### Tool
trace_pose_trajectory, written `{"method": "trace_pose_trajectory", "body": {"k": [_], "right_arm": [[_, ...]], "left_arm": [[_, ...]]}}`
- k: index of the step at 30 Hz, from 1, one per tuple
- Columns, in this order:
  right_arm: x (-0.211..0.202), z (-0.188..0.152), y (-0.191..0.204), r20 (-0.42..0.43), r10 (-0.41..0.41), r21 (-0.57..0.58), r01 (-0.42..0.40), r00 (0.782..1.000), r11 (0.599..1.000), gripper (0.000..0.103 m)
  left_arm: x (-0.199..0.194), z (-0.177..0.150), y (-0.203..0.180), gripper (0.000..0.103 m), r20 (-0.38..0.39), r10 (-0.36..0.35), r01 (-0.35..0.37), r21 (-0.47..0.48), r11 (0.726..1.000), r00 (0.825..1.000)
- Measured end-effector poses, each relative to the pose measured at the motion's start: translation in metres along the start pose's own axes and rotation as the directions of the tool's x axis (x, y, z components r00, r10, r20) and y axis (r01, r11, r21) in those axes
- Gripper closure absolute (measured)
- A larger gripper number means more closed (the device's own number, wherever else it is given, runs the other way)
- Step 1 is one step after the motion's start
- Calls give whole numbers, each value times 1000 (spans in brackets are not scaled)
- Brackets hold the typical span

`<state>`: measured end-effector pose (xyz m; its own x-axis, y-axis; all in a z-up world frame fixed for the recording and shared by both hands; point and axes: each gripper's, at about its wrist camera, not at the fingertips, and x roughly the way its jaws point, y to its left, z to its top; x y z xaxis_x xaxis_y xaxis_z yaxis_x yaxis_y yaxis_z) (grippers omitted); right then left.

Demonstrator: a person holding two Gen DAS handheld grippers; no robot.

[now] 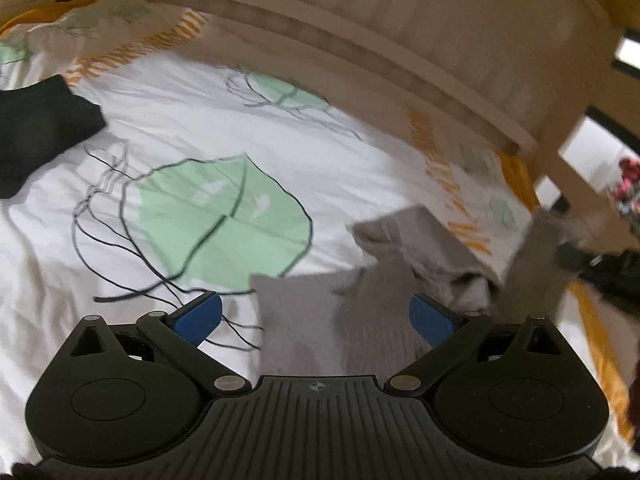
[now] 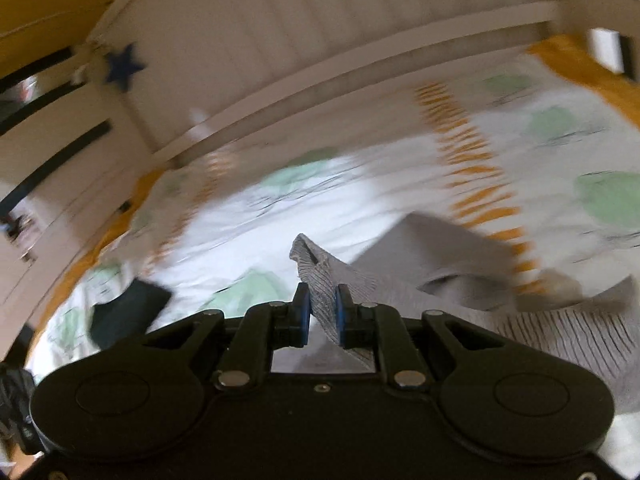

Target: Fold large clothes

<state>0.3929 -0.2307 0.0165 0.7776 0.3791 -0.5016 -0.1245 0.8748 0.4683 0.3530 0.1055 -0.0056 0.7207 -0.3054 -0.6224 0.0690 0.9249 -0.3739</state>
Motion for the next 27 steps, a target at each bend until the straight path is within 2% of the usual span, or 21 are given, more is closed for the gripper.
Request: {"method": "trace_pose_trajectory", "body": {"k": [4, 9, 10, 12, 13, 14, 16, 22, 27], "right_arm": [[42, -25, 40, -58, 52, -38, -54, 997, 998, 83], [85, -70, 51, -152, 57, -60, -67, 987, 996, 80], [92, -78, 48, -169, 53, -64, -65, 984, 996, 74], [101, -97, 43, -205, 48, -62, -62, 978, 996, 71], [105, -103, 40, -222, 43, -61, -58, 974, 996, 64], [104, -107, 36, -233, 39, -62, -55, 972, 997, 48], [98, -116, 30, -235, 31, -78, -51, 972, 996, 36], [54, -108, -14, -183, -21, -128, -2, 983, 992, 36], [15, -101, -57, -128, -115, -186, 90, 985, 978, 33]], "left_arm": [[-3, 6, 12, 2, 16, 3, -2, -47, 999, 1000], [6, 6, 18, 2, -14, -5, 4, -61, 998, 1000], [9, 5, 19, 2, -24, -8, 7, -59, 998, 1000], [13, 1, 16, 2, -40, -12, 10, -46, 999, 999], [15, 0, 15, 2, -47, -12, 10, -36, 999, 999], [18, -2, 13, 2, -51, -9, 8, -28, 1000, 999], [22, -5, 9, 2, -61, -9, 8, -13, 1000, 998], [40, -18, -5, 2, -100, -57, 59, 20, 998, 993], [62, -36, -18, 2, -177, -106, 111, 18, 994, 978]]}}
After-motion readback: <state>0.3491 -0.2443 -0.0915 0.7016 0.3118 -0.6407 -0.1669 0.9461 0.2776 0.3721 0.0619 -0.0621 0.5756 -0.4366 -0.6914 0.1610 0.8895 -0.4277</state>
